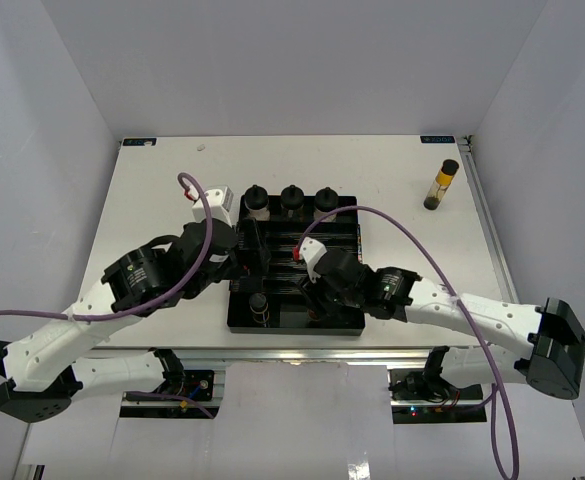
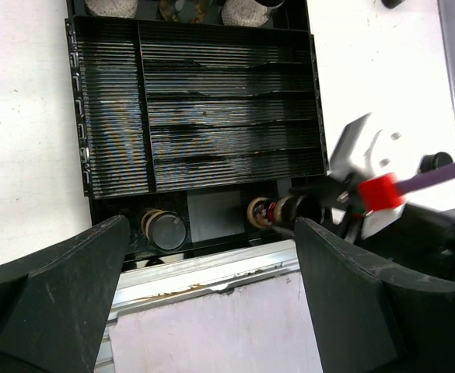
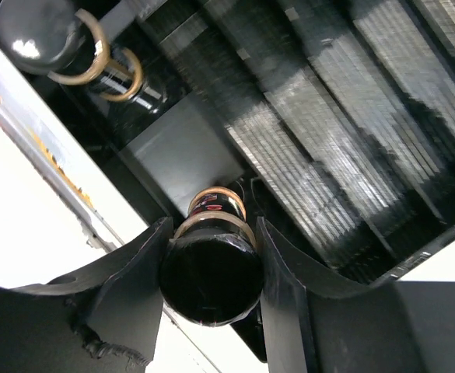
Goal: Organize the condiment bottles
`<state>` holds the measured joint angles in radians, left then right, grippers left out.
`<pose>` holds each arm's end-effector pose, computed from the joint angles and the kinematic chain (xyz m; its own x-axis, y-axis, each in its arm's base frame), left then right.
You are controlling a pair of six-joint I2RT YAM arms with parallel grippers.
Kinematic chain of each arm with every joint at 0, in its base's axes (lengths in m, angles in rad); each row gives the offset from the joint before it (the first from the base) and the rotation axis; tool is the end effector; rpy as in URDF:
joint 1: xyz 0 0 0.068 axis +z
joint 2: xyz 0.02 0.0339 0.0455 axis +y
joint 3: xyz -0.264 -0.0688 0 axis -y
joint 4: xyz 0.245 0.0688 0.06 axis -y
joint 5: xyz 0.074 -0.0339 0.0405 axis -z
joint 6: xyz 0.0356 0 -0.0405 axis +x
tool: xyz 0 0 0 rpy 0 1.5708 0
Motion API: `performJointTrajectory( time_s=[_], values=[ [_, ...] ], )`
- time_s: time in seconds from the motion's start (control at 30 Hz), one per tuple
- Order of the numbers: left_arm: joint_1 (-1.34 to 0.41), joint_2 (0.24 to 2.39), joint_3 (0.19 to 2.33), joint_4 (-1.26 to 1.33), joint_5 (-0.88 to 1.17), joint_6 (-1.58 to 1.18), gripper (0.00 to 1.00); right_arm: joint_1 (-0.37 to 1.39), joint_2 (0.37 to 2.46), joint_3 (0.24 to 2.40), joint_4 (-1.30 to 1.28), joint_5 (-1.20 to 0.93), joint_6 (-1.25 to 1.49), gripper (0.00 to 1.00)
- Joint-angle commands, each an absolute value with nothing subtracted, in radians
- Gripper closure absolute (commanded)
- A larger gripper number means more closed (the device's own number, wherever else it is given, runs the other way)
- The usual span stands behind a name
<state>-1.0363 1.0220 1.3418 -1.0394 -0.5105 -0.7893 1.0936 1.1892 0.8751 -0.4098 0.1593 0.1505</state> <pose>0.1041 -0.1417 0.4035 -0.6366 -0.1405 -0.7583 0.1586 0.9384 -0.3070 0.1221 0.2239 0.2676 -0.4241 -0.4979 -0.7565 -0.7675 0.6409 0.0085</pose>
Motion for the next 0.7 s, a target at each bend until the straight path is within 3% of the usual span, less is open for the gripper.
performJointTrajectory(
  time_s=[0.0, 0.4, 0.67],
  values=[
    [-1.034, 0.961, 1.362, -1.045, -0.544, -0.812, 0.02, 1.158, 1.234, 0.928, -0.355, 0.240, 0.177, 0.92],
    [-1.034, 0.874, 1.357, -1.088, -0.575, -0.839, 0.02, 1.205, 1.410, 0.974, -0.244, 0.323, 0.188, 0.91],
    [-1.035, 0.857, 1.348, -1.095, -0.580, -0.840, 0.02, 1.205, 1.460, 1.024, -0.243, 0.331, 0.168, 0.77]
  ],
)
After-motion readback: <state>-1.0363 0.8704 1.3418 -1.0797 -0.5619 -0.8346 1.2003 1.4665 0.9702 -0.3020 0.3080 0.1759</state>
